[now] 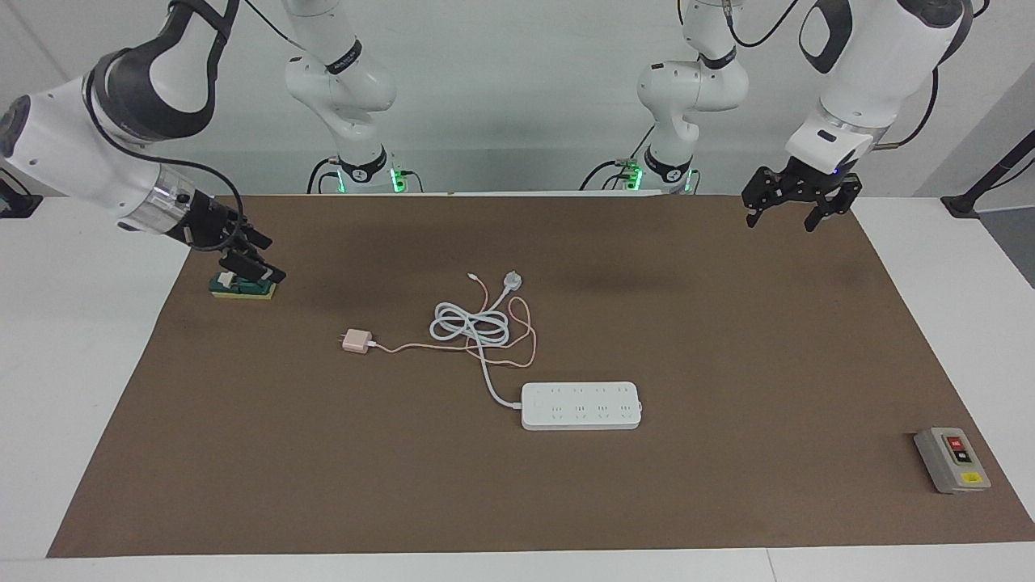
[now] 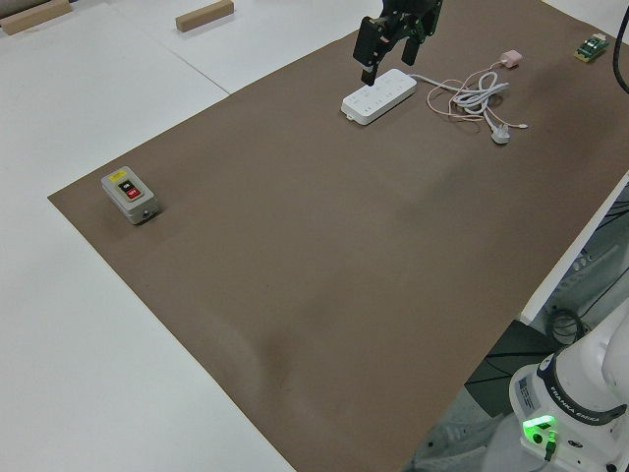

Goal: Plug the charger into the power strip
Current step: 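Move the right gripper toward the pink plug while the left gripper advances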

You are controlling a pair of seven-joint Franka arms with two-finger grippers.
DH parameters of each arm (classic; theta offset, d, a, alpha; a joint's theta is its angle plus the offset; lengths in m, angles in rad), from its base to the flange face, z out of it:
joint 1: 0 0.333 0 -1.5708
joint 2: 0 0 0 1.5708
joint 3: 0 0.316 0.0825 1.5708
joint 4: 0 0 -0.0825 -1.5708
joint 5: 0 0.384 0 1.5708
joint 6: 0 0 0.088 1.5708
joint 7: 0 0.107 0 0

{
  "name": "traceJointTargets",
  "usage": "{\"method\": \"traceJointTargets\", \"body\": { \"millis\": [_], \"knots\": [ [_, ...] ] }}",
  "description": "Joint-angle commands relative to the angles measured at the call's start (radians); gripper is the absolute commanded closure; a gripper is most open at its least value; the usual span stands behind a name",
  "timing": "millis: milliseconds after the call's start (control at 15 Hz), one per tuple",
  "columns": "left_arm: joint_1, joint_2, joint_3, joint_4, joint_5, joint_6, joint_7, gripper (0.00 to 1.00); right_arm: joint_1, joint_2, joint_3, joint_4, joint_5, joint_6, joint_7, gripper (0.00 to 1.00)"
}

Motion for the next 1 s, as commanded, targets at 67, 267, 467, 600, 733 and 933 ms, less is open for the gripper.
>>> {"method": "traceJointTargets", "body": {
  "millis": [67,267,467,600,733,933],
  "knots": [
    [0.033,-0.009,0.011,-0.03,-0.218,0.055,0.125,0.0,-0.008,0.005,0.008,-0.118,0.138,0.11,0.121,0.0],
    [0.08,-0.012,0.014,-0.091,-0.494,0.049,0.127,0.0,-0.004,0.014,0.008,-0.196,0.217,0.214,0.181,0.0],
    [0.085,-0.002,0.011,-0.163,-0.721,0.046,0.177,0.0,-0.007,0.091,0.008,-0.219,0.293,0.252,0.175,0.0],
    [0.105,0.041,0.014,-0.233,-0.948,0.015,0.284,0.0,-0.004,0.14,0.01,-0.222,0.3,0.265,0.158,0.0],
    [0.119,0.101,0.011,-0.248,-1.068,-0.044,0.312,0.0,-0.002,0.175,0.01,-0.244,0.347,0.268,0.073,0.0],
    [0.111,0.153,0.011,-0.333,-1.28,-0.089,0.41,0.0,-0.004,0.198,0.01,-0.264,0.364,0.271,0.02,0.0]
  ]
}}
